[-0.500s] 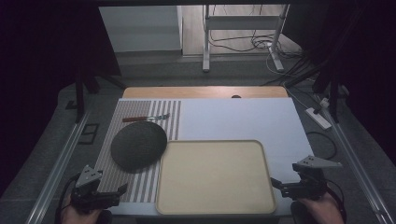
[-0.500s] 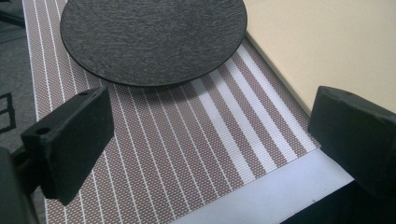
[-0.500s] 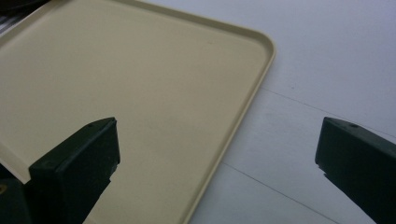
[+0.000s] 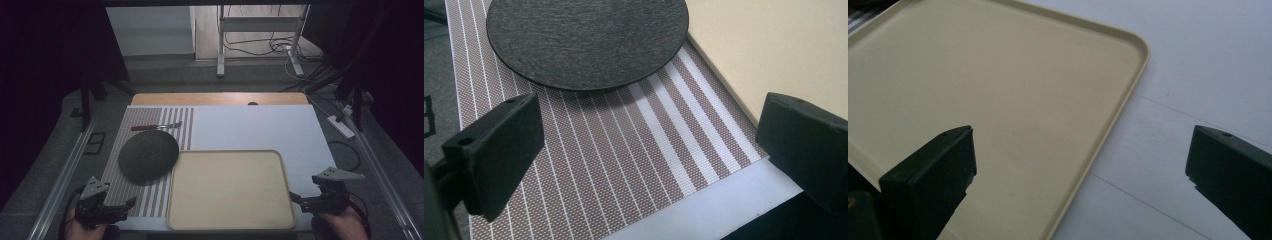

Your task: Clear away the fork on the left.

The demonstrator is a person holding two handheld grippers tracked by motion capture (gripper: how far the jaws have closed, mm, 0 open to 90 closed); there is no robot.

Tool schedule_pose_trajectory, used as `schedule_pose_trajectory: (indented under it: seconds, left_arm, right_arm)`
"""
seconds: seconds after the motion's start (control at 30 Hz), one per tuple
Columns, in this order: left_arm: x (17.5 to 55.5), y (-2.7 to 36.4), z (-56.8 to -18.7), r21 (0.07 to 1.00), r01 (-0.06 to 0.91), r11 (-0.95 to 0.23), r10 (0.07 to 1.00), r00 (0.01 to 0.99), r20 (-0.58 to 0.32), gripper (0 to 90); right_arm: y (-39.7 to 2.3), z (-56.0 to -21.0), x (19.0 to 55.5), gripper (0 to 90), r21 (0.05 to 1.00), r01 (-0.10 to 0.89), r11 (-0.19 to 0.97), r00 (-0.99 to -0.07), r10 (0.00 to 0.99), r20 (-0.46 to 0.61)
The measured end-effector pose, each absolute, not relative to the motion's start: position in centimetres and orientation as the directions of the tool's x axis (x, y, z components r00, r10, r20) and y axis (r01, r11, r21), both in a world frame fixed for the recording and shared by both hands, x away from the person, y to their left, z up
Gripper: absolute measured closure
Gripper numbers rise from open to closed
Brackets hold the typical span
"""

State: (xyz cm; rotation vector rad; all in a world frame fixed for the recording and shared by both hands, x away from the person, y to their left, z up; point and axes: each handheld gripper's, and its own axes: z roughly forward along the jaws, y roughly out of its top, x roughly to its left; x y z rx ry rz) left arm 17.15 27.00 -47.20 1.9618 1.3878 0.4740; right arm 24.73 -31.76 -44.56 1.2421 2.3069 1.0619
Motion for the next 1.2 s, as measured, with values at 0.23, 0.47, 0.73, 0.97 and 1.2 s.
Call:
schedule_pose_trajectory:
  seconds: [0.23, 0.47, 0.73, 0.97, 1.2]
  left_arm:
    - [17.2, 27.0, -47.2, 0.702, 0.682, -0.203, 0.924, 0.371, -0.093, 0.0]
    - [17.4, 26.8, -47.1, 0.696, 0.683, -0.222, 0.921, 0.382, -0.081, 0.0]
    - [18.0, 26.9, -47.0, 0.719, 0.663, -0.207, 0.907, 0.406, -0.114, 0.0]
    - [18.5, 26.8, -47.1, 0.716, 0.662, -0.22, 0.886, 0.443, -0.137, 0.3]
    - [19.5, 26.8, -46.8, 0.731, 0.646, -0.221, 0.888, 0.443, -0.124, 0.0]
  right_arm:
    - [-31.8, -44.6, 24.8, 0.4, 0.732, 0.586, 0.347, -0.574, 0.816, 0.072]
    - [-31.8, -44.6, 24.8, 0.4, 0.73, 0.588, 0.348, -0.573, 0.816, 0.072]
    - [-31.7, -44.6, 24.8, 0.5, 0.729, 0.589, 0.347, -0.573, 0.816, 0.074]
    - [-31.7, -44.6, 24.8, 0.4, 0.727, 0.591, 0.35, -0.573, 0.817, 0.071]
    - [-31.7, -44.6, 24.8, 0.4, 0.726, 0.591, 0.352, -0.575, 0.815, 0.072]
